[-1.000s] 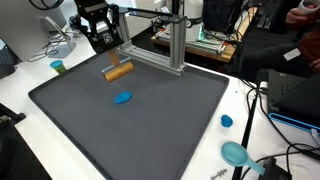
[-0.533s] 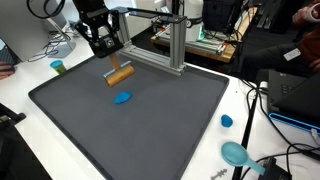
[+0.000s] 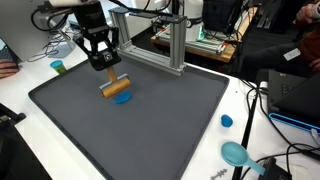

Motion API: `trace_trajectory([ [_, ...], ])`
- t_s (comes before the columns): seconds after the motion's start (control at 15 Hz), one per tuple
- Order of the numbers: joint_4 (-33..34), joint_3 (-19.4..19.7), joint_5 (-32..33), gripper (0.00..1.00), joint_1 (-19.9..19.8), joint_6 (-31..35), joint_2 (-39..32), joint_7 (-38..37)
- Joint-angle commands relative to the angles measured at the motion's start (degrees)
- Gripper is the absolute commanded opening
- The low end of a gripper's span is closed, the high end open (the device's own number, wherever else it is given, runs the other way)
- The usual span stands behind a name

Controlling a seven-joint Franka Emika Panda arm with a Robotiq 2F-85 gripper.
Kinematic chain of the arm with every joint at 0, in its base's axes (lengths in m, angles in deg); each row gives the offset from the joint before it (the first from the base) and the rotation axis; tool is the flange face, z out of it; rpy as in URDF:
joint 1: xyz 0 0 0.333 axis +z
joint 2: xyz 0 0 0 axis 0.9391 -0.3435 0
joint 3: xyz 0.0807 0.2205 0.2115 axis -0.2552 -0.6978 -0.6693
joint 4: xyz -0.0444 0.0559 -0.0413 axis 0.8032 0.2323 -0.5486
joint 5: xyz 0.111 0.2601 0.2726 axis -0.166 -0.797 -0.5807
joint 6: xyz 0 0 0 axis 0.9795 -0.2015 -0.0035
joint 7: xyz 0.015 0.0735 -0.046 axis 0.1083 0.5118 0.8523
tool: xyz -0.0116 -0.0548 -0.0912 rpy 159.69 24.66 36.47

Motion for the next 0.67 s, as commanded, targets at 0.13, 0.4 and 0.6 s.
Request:
trace_trajectory([
  [0.13,-0.42,-0.54,-0.17,0.22,-0.34,0.31,-0.14,0.59],
  [0.4,-0.69,-0.09,1.32,0.22,0.02,1.30,-1.74,-0.25],
  [0.6,-0.63,-0.25,1.26,0.22,-0.17,2.16,-3.20,-0.11],
])
